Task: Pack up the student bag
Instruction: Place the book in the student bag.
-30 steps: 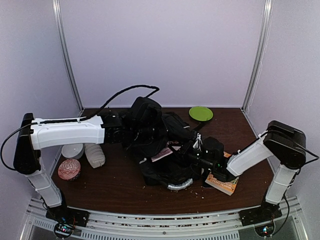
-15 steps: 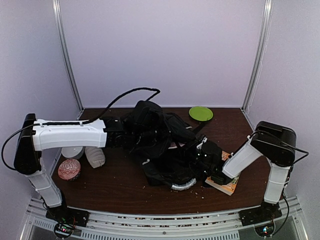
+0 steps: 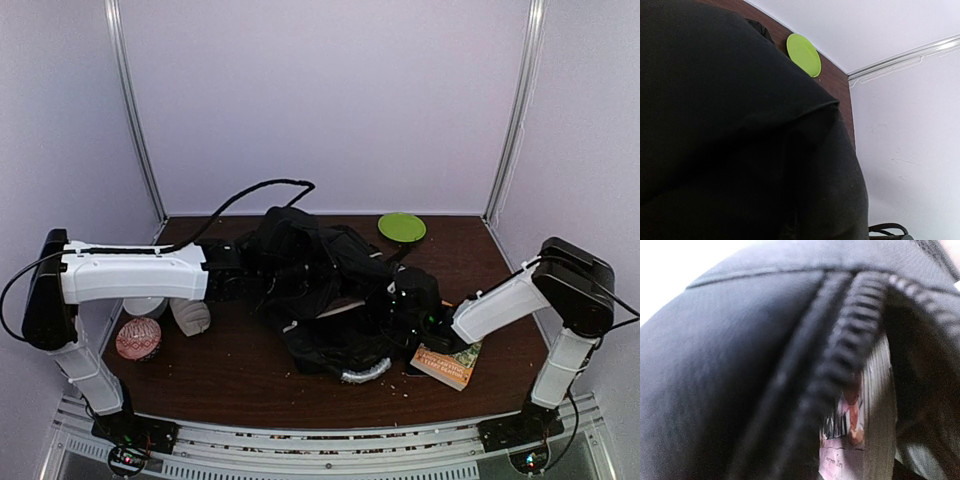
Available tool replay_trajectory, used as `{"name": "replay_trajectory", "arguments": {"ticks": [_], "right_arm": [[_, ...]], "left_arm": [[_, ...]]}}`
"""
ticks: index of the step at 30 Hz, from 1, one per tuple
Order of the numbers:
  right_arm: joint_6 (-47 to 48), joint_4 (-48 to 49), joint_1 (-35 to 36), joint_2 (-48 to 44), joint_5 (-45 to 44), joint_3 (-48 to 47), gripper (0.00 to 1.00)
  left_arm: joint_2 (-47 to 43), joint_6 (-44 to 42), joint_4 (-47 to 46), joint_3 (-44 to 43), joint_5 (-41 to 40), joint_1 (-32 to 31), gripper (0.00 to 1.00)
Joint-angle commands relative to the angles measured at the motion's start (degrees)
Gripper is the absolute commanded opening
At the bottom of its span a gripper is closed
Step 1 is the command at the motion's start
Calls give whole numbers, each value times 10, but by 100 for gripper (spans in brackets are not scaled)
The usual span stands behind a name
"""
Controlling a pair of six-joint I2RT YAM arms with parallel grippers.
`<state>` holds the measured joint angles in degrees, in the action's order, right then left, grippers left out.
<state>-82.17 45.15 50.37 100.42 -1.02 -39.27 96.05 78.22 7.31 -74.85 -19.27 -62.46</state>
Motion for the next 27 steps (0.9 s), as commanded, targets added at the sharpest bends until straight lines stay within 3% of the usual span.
{"name": "replay_trajectory", "arguments": {"ticks": [1, 12, 23, 27], "right_arm": [[52, -121, -2, -60, 18, 23, 77], [151, -371, 0, -163, -22, -14, 77], [210, -481, 18, -239, -108, -45, 70], [196, -410, 18, -252, -108, -2, 58]], "left_arm": [[-34, 20, -82, 1, 3, 13, 0], [-37, 13, -81, 2, -3, 22, 0], [-32, 7, -77, -1, -1, 21, 0], [-23, 9, -84, -5, 5, 21, 0]]}}
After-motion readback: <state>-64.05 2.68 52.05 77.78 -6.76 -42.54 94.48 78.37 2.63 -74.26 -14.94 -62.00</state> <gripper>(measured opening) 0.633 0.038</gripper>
